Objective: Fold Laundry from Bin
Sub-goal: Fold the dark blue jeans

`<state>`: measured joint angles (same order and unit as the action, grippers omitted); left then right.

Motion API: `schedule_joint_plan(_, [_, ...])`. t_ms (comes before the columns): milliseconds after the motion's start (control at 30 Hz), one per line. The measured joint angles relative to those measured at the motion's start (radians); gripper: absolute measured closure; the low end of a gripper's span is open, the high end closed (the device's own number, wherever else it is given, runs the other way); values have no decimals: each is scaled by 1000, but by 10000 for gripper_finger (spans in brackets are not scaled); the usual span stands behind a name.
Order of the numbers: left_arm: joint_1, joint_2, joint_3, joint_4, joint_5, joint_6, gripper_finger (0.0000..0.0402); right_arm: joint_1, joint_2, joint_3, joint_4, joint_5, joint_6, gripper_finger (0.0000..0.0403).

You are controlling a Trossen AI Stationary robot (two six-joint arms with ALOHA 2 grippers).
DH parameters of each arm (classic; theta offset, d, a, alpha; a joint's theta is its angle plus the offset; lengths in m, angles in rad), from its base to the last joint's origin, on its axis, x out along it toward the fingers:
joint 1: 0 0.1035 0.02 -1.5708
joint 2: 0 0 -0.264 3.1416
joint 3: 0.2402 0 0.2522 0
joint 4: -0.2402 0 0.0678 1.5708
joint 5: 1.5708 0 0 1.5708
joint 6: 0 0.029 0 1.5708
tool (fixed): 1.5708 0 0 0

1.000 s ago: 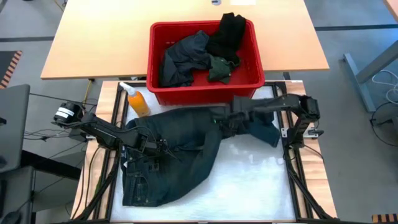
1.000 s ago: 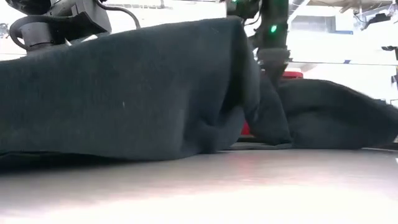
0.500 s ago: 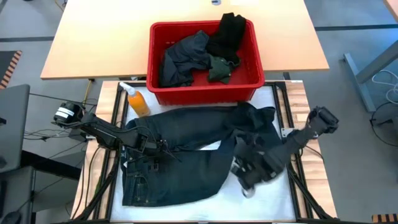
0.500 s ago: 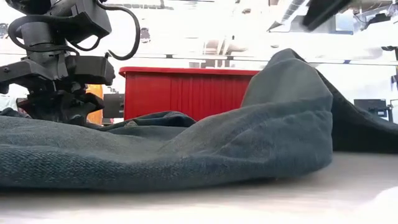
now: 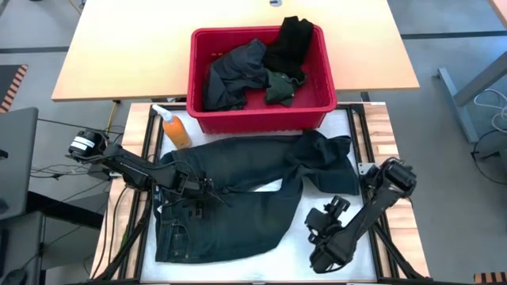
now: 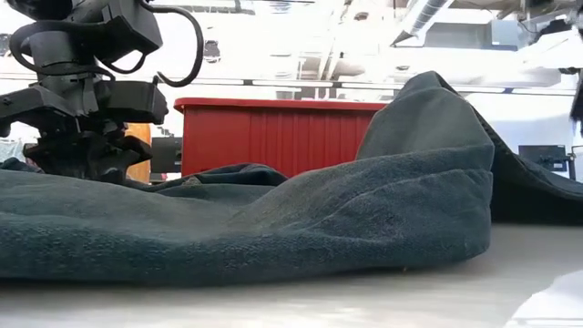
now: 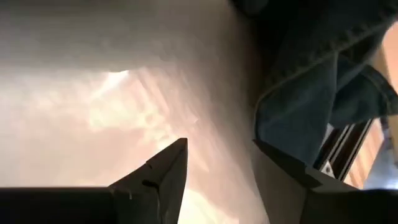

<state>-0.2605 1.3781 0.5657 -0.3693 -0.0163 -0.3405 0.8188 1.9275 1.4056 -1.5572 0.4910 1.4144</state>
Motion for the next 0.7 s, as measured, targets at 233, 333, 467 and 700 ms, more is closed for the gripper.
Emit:
schedule_joint_plan(233, [-3,0,0,0,1,7,262,38,-31,-251,28,25,281,195])
schedule_joint_plan(333, [-3,0,0,-1,1,6,262,55,-60,-340,145,29,298,195])
schedule_joint_plan(467, [-4,0,0,0,-6,6,262,41,-59,-417,252,32,262,195])
schedule_joint_plan(700, [-4,0,0,21,-22,12,262,-9,-58,-531,262,86,468,196])
